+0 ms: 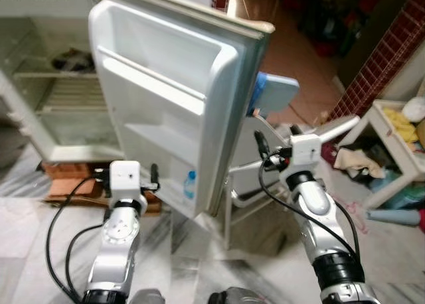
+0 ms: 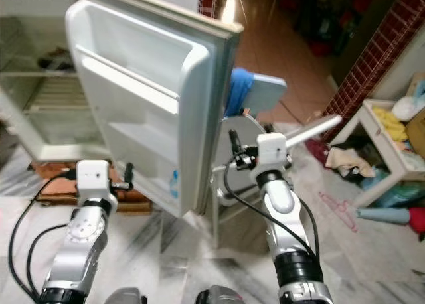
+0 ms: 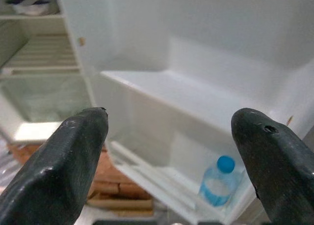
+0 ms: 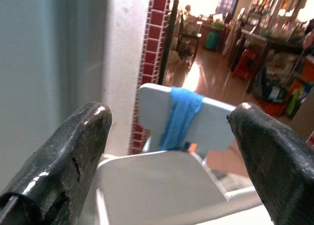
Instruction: Restocking fridge
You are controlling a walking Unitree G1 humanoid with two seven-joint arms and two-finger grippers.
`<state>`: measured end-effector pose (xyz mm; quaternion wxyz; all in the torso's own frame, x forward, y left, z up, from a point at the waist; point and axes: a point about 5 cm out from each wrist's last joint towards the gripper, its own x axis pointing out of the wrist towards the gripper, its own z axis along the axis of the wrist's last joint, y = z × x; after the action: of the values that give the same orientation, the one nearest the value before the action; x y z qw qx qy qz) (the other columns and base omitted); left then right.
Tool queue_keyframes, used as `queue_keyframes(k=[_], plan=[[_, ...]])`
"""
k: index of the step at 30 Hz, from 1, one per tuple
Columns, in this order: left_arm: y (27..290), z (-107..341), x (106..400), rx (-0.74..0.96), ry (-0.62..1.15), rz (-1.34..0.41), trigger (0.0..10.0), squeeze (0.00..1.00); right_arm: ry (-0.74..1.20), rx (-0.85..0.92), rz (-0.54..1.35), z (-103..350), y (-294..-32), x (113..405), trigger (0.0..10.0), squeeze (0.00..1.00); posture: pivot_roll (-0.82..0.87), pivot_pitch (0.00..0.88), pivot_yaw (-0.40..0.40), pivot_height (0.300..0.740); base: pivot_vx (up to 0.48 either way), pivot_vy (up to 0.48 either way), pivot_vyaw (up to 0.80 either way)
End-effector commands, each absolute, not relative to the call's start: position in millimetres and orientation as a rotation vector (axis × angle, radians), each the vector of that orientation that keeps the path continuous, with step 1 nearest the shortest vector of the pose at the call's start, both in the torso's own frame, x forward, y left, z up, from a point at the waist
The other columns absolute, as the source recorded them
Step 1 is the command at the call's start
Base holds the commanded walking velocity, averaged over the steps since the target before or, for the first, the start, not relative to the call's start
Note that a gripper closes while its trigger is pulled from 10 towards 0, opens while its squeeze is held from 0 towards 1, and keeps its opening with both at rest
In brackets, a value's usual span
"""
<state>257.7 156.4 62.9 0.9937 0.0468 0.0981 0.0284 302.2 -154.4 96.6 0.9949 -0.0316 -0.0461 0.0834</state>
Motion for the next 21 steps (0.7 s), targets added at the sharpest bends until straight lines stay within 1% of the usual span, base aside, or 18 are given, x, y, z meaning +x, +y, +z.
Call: queue_keyframes(k=[1,4,5,6,7,8,9,13,16,17,18,19,21], plan=[[161,63,256,0.104,0.198,0.062,10.0,0.0,-0.094,-0.058,0.172,97,-151,302,10.0,0.0,0.09,0.03,-0.07,0.74,0.0,0.0,0.0],[161,61,252,0.107,0.209,0.056,10.0,0.0,-0.095,-0.059,0.174,97,-151,302,10.0,0.0,0.09,0.032,-0.068,0.74,0.0,0.0,0.0],[165,58,245,0.114,0.231,0.063,10.0,0.0,-0.099,-0.073,0.184,97,-150,302,10.0,0.0,0.09,0.033,-0.066,0.74,0.0,0.0,0.0],[165,58,245,0.114,0.231,0.063,10.0,0.0,-0.099,-0.073,0.184,97,-150,302,10.0,0.0,0.09,0.033,-0.066,0.74,0.0,0.0,0.0],[168,56,239,0.159,0.229,0.052,10.0,0.0,-0.104,-0.077,0.19,97,-150,301,10.0,0.0,0.09,0.038,-0.063,0.74,0.0,0.0,0.6],[168,56,239,0.159,0.229,0.052,10.0,0.0,-0.104,-0.077,0.19,97,-150,301,10.0,0.0,0.09,0.038,-0.063,0.74,0.0,0.0,0.6],[170,56,232,0.222,0.219,0.028,10.0,0.0,-0.11,-0.08,0.195,98,-151,301,10.0,0.0,0.09,0.042,-0.065,0.74,0.0,0.0,0.79],[180,50,210,0.294,0.247,0.015,10.0,0.0,-0.107,-0.082,0.185,98,-153,305,10.0,0.0,0.11,0.052,-0.071,0.74,0.0,0.0,0.79],[181,47,205,0.285,0.27,0.003,10.0,0.0,-0.109,-0.081,0.184,100,-153,309,10.0,0.0,0.12,0.056,-0.076,0.74,0.0,0.0,0.79],[180,40,201,0.243,0.333,-0.028,10.0,0.0,-0.111,-0.066,0.169,103,-153,313,10.0,0.0,0.13,0.056,-0.079,0.74,0.0,0.0,0.64],[180,36,200,0.229,0.36,-0.042,10.0,0.0,-0.112,-0.059,0.163,105,-153,315,10.0,0.0,0.13,0.056,-0.08,0.74,0.0,0.0,0.64],[178,31,198,0.216,0.396,-0.064,10.0,0.0,-0.119,-0.062,0.144,108,-154,319,10.0,0.0,0.13,0.056,-0.081,0.74,0.0,0.0,0.43],[178,32,198,0.22,0.401,-0.074,10.0,0.0,-0.126,-0.07,0.129,111,-156,322,10.0,0.0,0.13,0.055,-0.082,0.74,0.0,0.0,0.0]])
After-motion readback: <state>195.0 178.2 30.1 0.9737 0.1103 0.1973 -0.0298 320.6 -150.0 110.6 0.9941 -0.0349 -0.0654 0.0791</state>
